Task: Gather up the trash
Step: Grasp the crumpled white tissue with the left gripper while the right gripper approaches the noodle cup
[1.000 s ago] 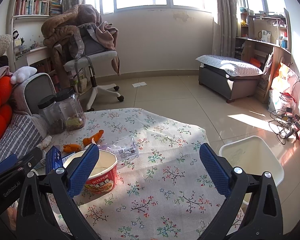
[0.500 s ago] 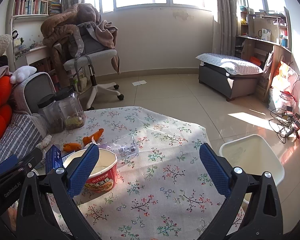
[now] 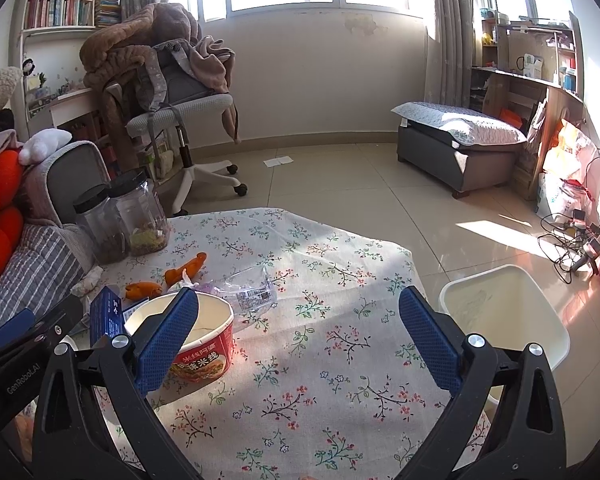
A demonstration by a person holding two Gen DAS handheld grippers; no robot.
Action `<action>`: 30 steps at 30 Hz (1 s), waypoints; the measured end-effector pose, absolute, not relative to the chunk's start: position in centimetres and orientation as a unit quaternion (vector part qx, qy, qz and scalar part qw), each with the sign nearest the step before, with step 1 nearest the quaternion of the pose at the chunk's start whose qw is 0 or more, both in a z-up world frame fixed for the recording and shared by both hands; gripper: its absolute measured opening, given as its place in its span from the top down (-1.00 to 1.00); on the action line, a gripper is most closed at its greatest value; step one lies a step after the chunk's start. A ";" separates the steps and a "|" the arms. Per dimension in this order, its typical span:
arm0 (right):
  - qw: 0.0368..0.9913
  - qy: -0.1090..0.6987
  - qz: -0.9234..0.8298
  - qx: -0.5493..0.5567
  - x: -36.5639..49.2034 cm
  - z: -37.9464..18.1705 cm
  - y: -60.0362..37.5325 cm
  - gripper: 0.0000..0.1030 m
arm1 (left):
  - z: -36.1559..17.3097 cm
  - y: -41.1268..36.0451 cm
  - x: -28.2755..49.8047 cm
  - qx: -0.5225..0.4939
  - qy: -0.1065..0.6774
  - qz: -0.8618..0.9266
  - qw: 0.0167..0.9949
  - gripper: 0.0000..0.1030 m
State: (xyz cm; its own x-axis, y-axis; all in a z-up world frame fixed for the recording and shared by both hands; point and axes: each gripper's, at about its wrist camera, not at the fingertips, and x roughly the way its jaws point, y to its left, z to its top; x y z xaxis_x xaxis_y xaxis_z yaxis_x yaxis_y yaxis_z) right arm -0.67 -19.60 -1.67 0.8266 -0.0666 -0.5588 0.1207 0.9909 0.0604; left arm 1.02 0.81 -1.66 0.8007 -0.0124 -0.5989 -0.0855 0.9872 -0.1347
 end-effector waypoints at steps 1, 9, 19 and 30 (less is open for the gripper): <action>0.953 0.294 -0.049 0.048 -0.6 -1.7 -19.6 -0.87 | -1.7 0.9 1.0 -0.078 0.316 0.020 0.945 -0.78; 0.935 0.345 -0.053 0.056 0.6 -2.5 -20.0 -0.87 | -2.1 1.0 1.4 -0.078 0.331 0.028 0.940 -0.78; 0.883 0.456 -0.029 0.109 2.3 -5.9 -21.3 -0.87 | -4.5 2.7 2.5 -0.083 0.385 0.059 0.917 -0.78; 0.828 0.522 0.032 0.203 2.4 -8.3 -23.2 -0.87 | -3.9 10.4 0.4 -0.082 0.434 0.135 0.887 -0.88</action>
State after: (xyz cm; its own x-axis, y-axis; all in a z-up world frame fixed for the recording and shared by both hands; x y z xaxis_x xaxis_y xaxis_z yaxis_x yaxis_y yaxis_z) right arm 2.40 -23.23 -8.32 0.4537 0.2656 -0.8507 0.1580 0.9155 0.3700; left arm 0.42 10.36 -3.88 0.5861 0.1693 -0.7924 -0.3112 0.9500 -0.0272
